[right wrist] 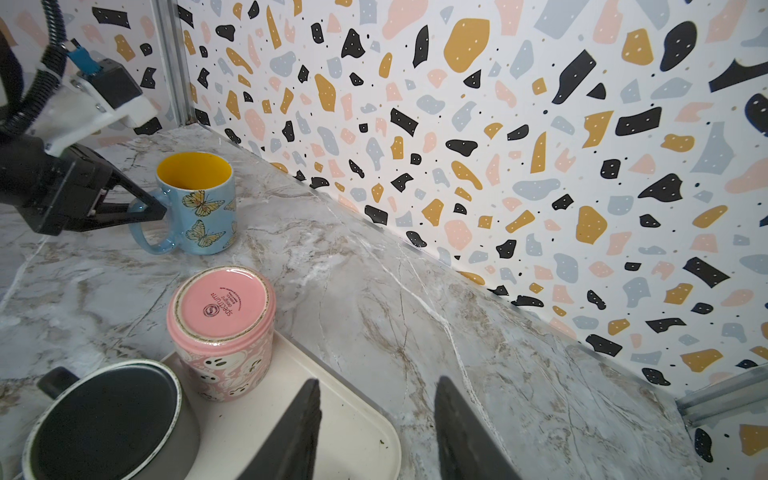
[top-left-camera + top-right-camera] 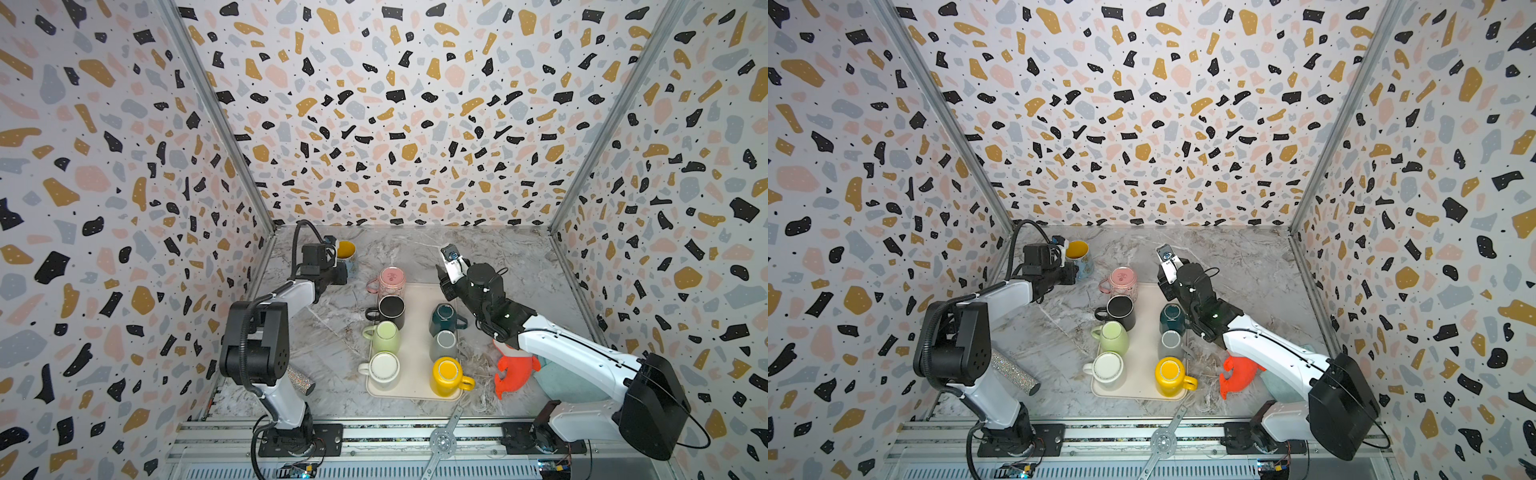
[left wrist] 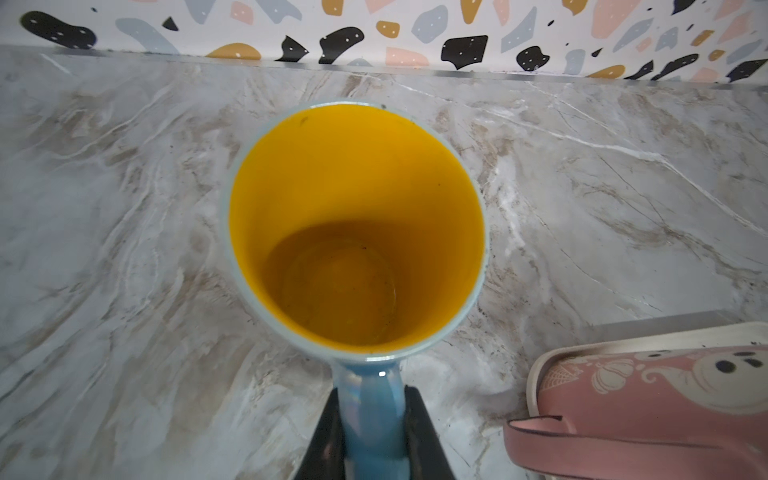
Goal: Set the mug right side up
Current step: 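Carry the blue mug with the left gripper to the table beyond the tray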
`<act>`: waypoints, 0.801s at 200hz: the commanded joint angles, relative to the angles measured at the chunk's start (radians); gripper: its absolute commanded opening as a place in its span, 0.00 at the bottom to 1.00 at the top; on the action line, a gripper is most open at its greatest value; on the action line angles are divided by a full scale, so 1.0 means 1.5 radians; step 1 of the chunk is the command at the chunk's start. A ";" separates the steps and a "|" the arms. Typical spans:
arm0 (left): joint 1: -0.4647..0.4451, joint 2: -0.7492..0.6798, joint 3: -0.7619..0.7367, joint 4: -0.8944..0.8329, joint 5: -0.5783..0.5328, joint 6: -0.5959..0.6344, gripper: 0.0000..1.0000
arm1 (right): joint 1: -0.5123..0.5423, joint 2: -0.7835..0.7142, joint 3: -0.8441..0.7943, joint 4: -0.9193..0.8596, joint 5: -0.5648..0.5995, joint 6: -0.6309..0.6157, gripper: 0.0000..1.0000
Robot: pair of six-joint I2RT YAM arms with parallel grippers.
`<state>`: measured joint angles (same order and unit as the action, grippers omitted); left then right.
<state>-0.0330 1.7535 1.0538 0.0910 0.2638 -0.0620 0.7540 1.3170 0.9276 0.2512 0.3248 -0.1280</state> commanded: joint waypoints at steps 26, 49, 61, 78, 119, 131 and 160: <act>0.037 0.021 0.068 0.025 0.101 0.059 0.00 | 0.003 -0.005 0.007 -0.006 -0.005 0.008 0.46; 0.039 0.028 0.076 0.000 0.105 0.084 0.00 | 0.003 -0.002 0.010 -0.009 -0.005 0.009 0.46; 0.039 0.032 0.084 -0.018 0.097 0.092 0.06 | 0.003 0.000 0.011 -0.009 -0.005 0.008 0.46; 0.039 0.033 0.090 -0.040 0.095 0.107 0.14 | 0.003 0.001 0.011 -0.010 -0.007 0.010 0.46; 0.039 0.031 0.090 -0.071 0.065 0.132 0.27 | 0.003 0.005 0.013 -0.010 -0.009 0.012 0.46; 0.040 0.030 0.089 -0.078 0.049 0.133 0.29 | 0.003 0.006 0.013 -0.011 -0.009 0.012 0.46; 0.042 0.025 0.094 -0.094 0.023 0.135 0.35 | 0.003 0.005 0.014 -0.012 -0.013 0.015 0.46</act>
<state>0.0246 1.8141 1.1652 -0.0307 0.3370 0.1169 0.7540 1.3296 0.9276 0.2424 0.3119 -0.1204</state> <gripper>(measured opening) 0.329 0.463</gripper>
